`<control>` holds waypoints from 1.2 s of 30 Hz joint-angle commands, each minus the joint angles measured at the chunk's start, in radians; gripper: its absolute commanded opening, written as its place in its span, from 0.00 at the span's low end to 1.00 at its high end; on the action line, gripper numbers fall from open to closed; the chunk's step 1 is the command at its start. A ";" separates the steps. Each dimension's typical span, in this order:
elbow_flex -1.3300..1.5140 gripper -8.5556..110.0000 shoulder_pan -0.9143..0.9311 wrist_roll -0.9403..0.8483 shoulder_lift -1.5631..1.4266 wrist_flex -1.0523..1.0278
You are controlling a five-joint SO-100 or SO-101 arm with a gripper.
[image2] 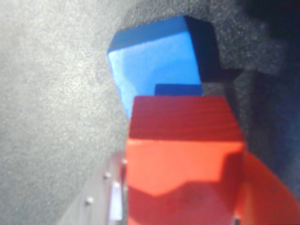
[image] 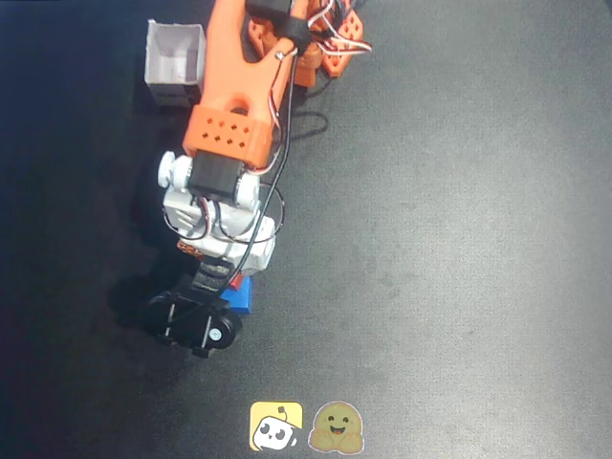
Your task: Put the red cube on top of the blue cube.
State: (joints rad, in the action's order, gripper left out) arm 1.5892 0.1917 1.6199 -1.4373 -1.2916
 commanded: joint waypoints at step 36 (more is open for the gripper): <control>-0.100 0.17 -0.034 -0.008 0.092 0.094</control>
State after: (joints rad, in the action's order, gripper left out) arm 1.5524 0.1718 1.6183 -1.3376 -1.2134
